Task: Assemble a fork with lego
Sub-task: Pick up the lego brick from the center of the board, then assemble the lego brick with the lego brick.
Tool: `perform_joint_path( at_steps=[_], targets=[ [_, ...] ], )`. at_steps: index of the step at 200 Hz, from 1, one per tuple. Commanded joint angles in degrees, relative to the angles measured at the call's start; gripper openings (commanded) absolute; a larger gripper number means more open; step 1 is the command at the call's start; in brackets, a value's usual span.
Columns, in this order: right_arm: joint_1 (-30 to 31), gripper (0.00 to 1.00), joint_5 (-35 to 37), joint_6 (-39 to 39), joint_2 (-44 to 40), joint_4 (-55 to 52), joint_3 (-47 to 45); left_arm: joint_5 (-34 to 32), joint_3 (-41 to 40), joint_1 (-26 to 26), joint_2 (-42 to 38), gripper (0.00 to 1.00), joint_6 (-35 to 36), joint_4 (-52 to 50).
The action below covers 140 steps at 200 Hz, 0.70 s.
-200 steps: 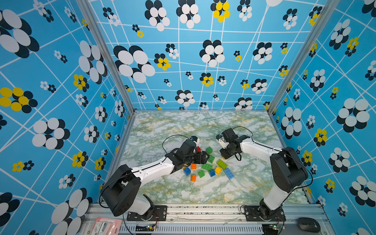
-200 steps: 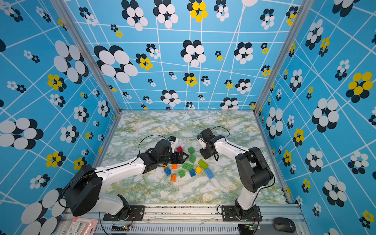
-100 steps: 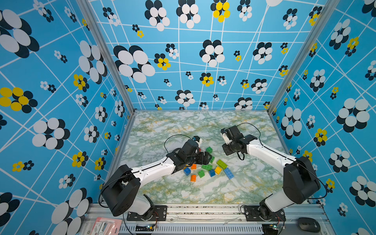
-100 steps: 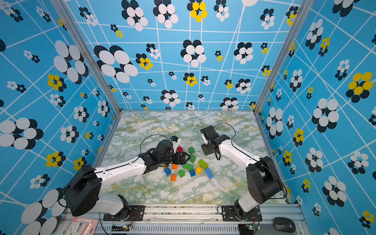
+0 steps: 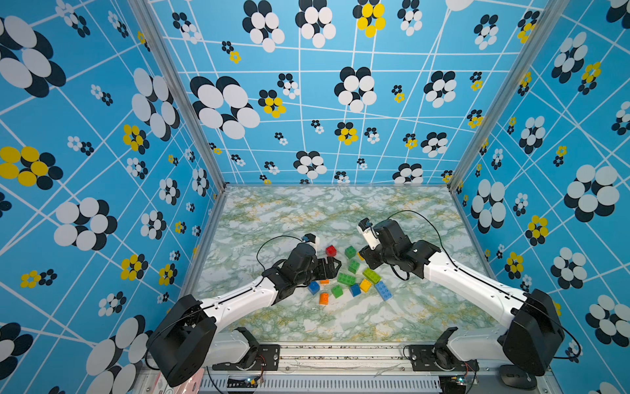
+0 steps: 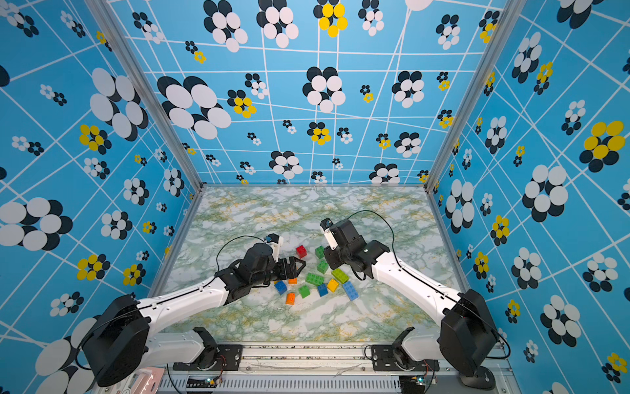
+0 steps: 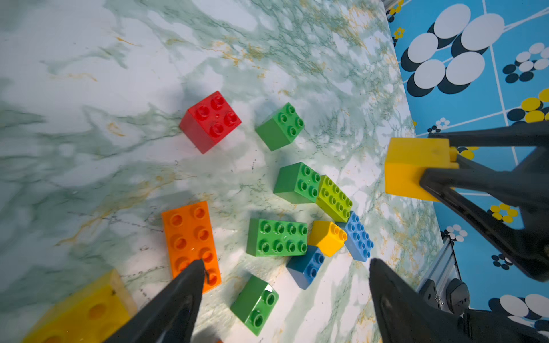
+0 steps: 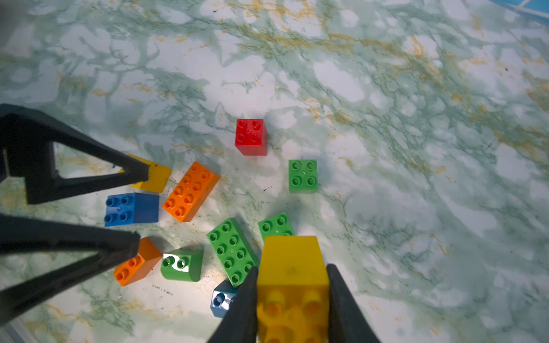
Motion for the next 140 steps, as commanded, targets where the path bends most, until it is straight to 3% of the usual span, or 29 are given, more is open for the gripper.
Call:
perform_joint_path(
  at_steps=[1, 72, 140],
  targets=[
    [0.34, 0.00, -4.89, -4.21, 0.70, 1.63, 0.58, 3.54, -2.65, 2.42, -1.19, 0.90, -3.89, 6.22],
    [0.31, 0.00, -6.07, -19.07, 14.19, -17.01, 14.64, 10.32, -1.70, 6.90, 5.72, 0.90, -5.57, 14.15],
    [0.35, 0.00, -6.93, -22.03, 21.46, -20.23, 19.25, 11.35, -1.49, 7.49, 9.65, 0.90, -5.89, 16.29]
  ],
)
